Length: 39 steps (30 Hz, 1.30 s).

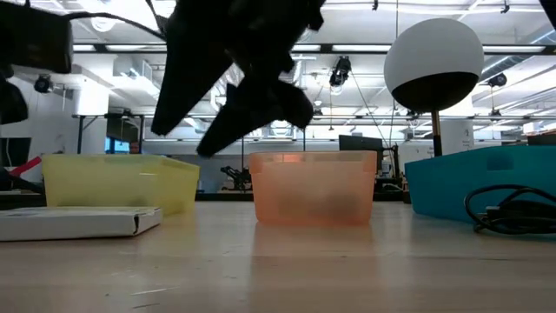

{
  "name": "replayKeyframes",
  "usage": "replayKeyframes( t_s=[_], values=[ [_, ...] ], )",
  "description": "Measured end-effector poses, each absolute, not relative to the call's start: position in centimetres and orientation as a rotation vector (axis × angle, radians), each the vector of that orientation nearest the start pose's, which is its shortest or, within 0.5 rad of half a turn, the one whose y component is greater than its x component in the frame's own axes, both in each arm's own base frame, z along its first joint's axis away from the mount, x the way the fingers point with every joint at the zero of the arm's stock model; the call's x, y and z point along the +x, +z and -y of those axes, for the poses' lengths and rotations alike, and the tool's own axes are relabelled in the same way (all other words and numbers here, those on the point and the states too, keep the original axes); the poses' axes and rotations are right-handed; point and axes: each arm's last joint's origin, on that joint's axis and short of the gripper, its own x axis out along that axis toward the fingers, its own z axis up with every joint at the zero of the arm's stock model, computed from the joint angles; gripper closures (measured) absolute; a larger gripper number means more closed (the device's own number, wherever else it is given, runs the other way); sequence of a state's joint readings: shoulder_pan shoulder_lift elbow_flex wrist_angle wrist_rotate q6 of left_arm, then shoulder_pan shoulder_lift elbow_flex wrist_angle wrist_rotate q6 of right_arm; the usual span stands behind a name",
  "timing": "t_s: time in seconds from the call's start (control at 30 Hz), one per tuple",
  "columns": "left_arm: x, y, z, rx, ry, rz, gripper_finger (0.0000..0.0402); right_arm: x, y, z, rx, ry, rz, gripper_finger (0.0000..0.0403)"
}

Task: Pick and place items into bin
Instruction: Adjust the orange bin

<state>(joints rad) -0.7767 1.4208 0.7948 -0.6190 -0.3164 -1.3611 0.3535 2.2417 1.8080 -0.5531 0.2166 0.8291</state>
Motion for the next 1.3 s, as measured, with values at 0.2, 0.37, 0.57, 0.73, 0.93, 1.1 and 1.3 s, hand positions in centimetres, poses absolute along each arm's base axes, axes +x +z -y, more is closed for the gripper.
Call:
replayKeyframes(
  t_s=[0.2, 0.37, 0.57, 0.73, 0.93, 1.1, 1.3],
  values=[
    [17.6, 17.4, 16.4, -0.66, 0.468, -1.081, 0.04, 45.3, 16.0, -15.1, 0.592, -0.322, -0.967, 0.02],
    [17.4, 16.8, 16.8, -0.722, 0.518, -1.105, 0.04, 45.4, 16.0, -15.3, 0.618, -0.293, -0.945, 0.02],
    [16.8, 15.8, 17.8, -0.759, 0.577, -1.117, 0.04, 46.0, 16.2, -15.9, 0.656, -0.243, -0.868, 0.0201],
    [16.6, 15.8, 18.2, -0.799, 0.611, -1.048, 0.04, 46.3, 16.1, -16.0, 0.632, -0.232, -0.865, 0.0226],
    [16.7, 16.5, 17.9, -0.81, 0.597, -0.981, 0.04, 45.8, 18.2, -16.0, 0.498, -0.21, -0.934, 0.0251],
    [16.7, 16.6, 17.9, -0.803, 0.595, -0.971, 0.04, 43.5, 19.5, -16.1, 0.255, -0.383, -1.089, 0.0252],
    [16.7, 16.6, 17.9, -0.788, 0.588, -0.958, 0.04, 40.1, 22.0, -15.9, -0.041, -0.697, -1.133, 0.0253]
  ],
)
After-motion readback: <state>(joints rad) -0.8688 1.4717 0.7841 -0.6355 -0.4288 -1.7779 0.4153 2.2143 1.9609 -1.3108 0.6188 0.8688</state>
